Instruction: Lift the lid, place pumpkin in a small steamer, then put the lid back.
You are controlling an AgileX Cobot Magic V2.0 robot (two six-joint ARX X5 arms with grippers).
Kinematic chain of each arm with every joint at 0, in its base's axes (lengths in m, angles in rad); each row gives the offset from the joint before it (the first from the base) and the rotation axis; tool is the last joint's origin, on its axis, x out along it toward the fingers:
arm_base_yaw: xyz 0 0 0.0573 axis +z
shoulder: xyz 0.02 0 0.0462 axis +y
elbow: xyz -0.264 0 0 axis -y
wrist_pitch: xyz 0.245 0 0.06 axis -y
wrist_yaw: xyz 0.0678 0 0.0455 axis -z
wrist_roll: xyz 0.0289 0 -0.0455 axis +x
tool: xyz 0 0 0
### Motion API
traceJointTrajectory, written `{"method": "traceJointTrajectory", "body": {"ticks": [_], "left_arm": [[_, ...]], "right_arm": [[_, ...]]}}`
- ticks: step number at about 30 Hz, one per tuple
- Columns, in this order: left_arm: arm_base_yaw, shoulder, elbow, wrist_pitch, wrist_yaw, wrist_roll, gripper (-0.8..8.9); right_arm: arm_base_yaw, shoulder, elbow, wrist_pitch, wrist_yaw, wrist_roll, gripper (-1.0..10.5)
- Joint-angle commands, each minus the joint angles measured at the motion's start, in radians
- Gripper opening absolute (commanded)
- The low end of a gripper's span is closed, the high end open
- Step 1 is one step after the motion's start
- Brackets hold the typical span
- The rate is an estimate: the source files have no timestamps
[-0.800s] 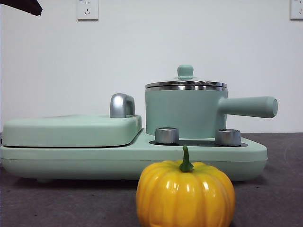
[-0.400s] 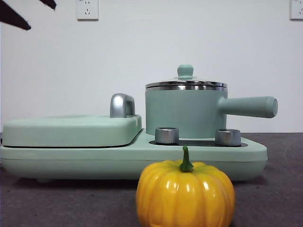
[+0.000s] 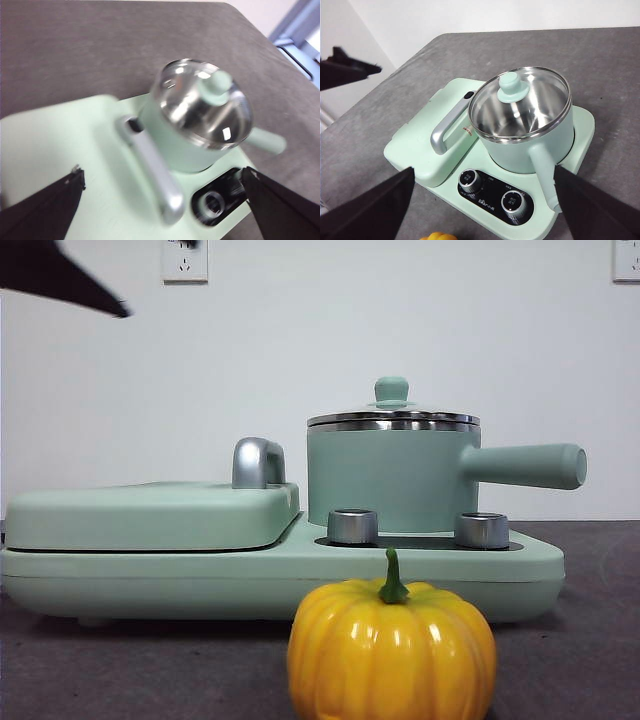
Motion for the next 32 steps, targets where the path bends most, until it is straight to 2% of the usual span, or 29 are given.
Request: {"method": "traceJointTrajectory", "body": {"ticks": [1, 9, 16, 24, 27, 32], "left_arm": [[-0.046, 0.097, 0.114, 0.005, 0.005, 0.029, 5.09], [-0.153, 0.423, 0.472, -0.128, -0.008, 0.137, 5.09], [-0.219, 0.653, 0.704, -0.229, -0.052, 0.173, 5.09], [-0.295, 0.791, 0.799, -0.208, -0.087, 0.175, 5.03], [-0.319, 0.815, 0.799, -0.212, -0.179, 0.174, 4.99], [-0.325, 0.824, 0.799, -0.218, -0.183, 0.13, 4.95]], "right_arm": [[0.002, 0.003, 0.018, 0.011, -0.002, -0.008, 4.4], [0.002, 0.003, 0.018, 0.01, -0.002, -0.007, 4.4], [0.002, 0.003, 0.018, 0.01, -0.002, -0.007, 4.4], [0.002, 0.003, 0.018, 0.011, -0.002, -0.007, 4.4], [0.002, 0.003, 0.018, 0.011, -0.002, -0.007, 4.4], [0.002, 0.003, 0.018, 0.011, -0.001, -0.007, 4.4]]}}
